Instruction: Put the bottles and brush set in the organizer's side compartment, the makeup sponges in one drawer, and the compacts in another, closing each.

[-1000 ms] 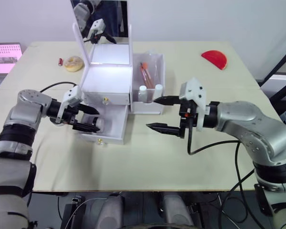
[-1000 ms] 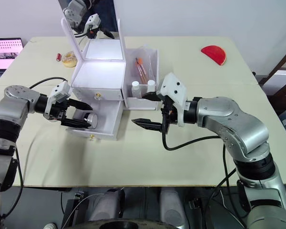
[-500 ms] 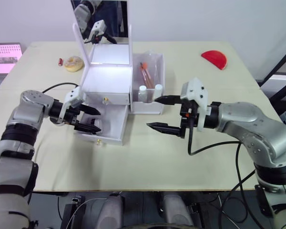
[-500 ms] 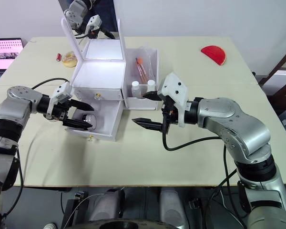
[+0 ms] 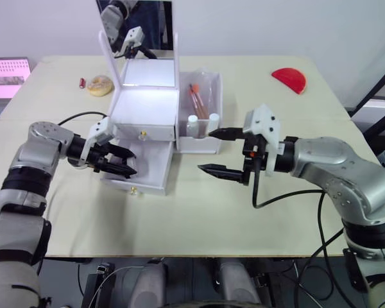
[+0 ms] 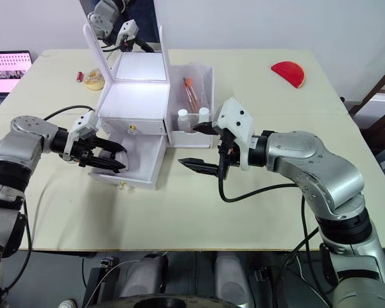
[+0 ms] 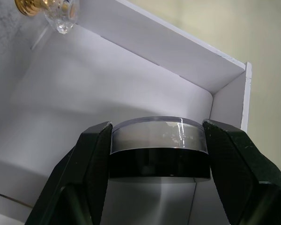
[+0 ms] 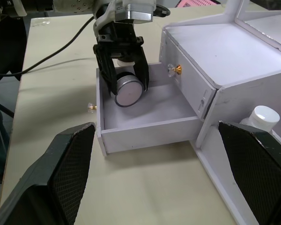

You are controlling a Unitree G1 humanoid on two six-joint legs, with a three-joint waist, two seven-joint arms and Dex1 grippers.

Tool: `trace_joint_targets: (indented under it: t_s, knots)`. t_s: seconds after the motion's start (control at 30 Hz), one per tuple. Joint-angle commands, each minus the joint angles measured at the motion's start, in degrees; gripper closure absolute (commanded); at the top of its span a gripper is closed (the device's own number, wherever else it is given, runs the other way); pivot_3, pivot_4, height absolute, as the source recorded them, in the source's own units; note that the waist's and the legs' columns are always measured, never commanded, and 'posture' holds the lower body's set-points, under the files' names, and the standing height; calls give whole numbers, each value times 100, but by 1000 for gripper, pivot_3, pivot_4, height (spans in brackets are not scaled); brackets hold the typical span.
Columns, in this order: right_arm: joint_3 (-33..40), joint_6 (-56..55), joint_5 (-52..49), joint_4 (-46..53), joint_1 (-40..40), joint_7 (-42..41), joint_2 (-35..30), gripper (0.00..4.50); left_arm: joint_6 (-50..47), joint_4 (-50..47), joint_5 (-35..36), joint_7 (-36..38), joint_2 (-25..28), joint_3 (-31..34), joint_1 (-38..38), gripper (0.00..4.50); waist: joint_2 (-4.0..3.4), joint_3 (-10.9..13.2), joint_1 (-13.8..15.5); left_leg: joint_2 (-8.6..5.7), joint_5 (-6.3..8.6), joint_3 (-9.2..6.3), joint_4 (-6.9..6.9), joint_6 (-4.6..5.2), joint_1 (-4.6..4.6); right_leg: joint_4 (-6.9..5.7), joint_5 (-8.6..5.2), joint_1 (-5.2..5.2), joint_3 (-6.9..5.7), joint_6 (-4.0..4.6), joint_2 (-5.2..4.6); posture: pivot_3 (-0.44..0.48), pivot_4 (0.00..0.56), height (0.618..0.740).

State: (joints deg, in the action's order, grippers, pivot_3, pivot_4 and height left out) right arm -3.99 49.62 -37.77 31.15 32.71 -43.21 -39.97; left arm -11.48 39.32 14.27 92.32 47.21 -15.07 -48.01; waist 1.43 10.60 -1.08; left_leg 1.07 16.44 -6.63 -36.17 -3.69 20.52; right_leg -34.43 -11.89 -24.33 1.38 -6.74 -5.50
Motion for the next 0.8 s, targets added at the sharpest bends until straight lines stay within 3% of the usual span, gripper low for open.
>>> trace_joint_targets:
  t_s: [0.03,0.33,0.57,0.8]
  knots:
    - [103,-105,5,69,71,-6,-2,0,-127,-236,132,18,97,169,-155,2022,0,0,0,0,0,0,0,0,0,0,0,0,0,0,0,0,150,739]
    - [20,-184,67,-28,107,-103,71,0,-1213,-1507,700,18,566,877,130,2022,1,2,-29,0,0,-2,4,0,-1,1,-2,0,0,-4,0,0,150,739]
    - [-82,-293,109,-119,121,-200,141,0,-1973,-2556,1155,-246,1570,2016,1142,2022,2,4,-139,1,0,-4,7,0,0,-2,-7,-3,0,-10,0,0,150,739]
    - [-165,-395,146,-235,141,-314,224,0,-1957,-2314,1138,-382,2578,3157,2098,2022,-1,6,-145,1,0,-4,10,1,-6,-6,-17,-4,0,7,0,0,150,739]
